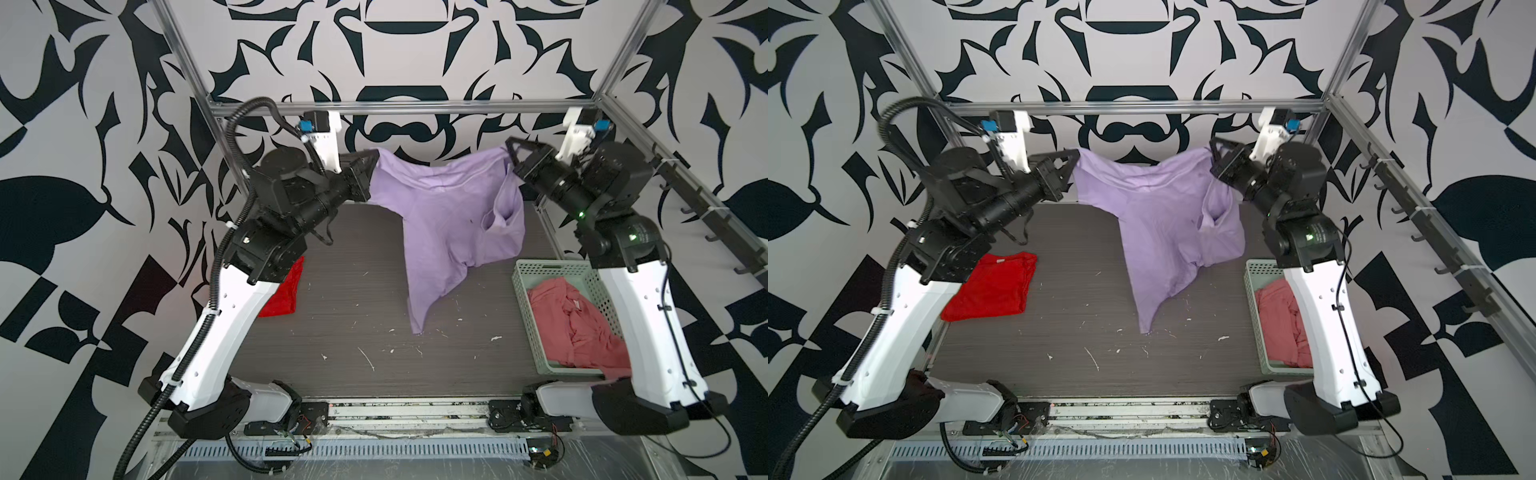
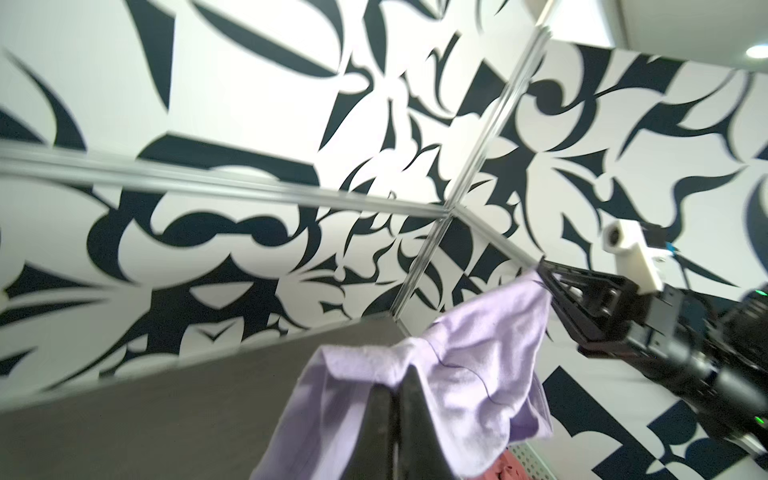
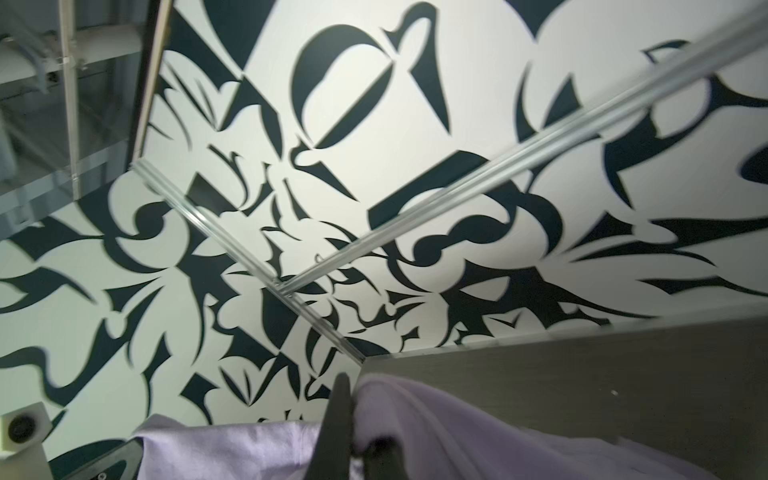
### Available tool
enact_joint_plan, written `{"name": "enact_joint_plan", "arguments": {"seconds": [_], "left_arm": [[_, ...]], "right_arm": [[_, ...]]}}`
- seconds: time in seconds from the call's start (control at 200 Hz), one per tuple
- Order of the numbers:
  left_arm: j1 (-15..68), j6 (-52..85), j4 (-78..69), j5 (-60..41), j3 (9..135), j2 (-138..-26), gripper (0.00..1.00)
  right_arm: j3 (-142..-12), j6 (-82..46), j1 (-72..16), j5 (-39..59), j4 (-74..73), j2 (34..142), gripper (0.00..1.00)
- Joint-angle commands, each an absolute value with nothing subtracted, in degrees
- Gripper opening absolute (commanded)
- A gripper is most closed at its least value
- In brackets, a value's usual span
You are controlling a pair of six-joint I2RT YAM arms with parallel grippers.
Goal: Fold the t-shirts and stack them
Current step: 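Lift the lavender t-shirt high with both grippers to shake it out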
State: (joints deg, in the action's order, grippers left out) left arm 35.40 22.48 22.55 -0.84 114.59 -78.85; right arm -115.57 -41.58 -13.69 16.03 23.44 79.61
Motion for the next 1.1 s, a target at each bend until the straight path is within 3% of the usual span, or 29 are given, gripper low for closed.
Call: {"name": "enact_joint_plan", "arguments": {"seconds": [0.0, 0.175, 0.385, 0.605, 0.875, 1.095], "left_arm": [[35.42, 16.73, 20.62, -1.71, 122.22, -80.71, 0.00], [35.42, 12.67, 19.80, -0.39, 129.83, -83.25, 0.00], [35.37, 10.16, 18.29, 0.55, 129.62, -83.61, 0.00], [35.38, 1.32, 13.04, 8.46, 130.08, -82.76, 0.00], [35.33, -7.55, 2.72, 15.33, 136.56, -84.32, 0.00], [35.33, -11.60, -0.21, 14.56, 143.48, -85.19, 0.00]], "right_arm": [[-126.98, -41.36, -14.27, 22.68, 19.92, 83.52, 0.00], [-131.01, -41.14, -14.38, 23.03, 18.55, 86.40, 0.00], [-126.82, -42.23, -14.34, 22.98, 16.66, 86.42, 0.00], [-128.25, -44.74, -15.60, 25.85, 14.15, 87.91, 0.00], [-146.77, -38.52, -27.38, 25.82, 21.11, 95.35, 0.00], [-141.81, -36.12, -33.63, 22.85, 17.20, 90.79, 0.00]]}}
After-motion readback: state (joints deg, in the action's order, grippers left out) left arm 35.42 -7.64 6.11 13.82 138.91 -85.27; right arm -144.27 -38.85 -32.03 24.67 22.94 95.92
